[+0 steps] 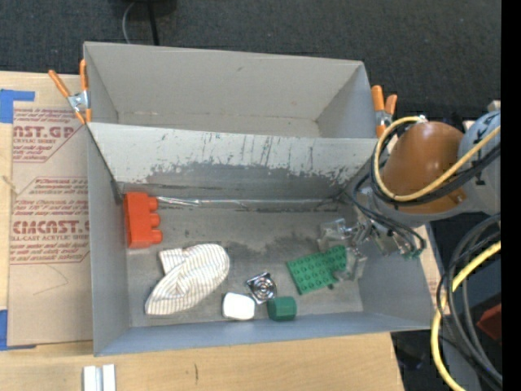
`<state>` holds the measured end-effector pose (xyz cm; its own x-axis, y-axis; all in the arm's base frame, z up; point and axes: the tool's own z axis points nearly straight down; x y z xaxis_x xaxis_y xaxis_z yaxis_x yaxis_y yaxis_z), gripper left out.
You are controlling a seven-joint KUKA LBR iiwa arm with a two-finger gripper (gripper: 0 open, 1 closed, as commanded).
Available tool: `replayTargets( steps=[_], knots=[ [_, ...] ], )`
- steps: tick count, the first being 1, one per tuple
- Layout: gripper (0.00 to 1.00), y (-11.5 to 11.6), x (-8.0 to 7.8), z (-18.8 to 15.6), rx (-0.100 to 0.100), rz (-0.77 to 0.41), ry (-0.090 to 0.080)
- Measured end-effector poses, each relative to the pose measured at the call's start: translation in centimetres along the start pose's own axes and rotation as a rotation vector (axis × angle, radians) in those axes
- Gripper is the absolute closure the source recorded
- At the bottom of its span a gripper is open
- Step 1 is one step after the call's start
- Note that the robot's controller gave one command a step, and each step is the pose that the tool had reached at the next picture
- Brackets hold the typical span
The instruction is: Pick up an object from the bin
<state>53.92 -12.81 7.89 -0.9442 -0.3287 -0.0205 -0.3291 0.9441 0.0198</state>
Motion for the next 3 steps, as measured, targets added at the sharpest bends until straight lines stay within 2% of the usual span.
replayTargets(
  steps=[1, 2, 3],
  knots=[
    [1.00, 0.2, 0.0, -4.2, 0.001, 0.012, 0.006],
    [1.00, -0.4, -1.4, -8.2, 0.001, -0.001, -0.001],
    [1.00, 0.4, -1.2, -12.8, -0.002, -0.010, 0.006]
  ],
)
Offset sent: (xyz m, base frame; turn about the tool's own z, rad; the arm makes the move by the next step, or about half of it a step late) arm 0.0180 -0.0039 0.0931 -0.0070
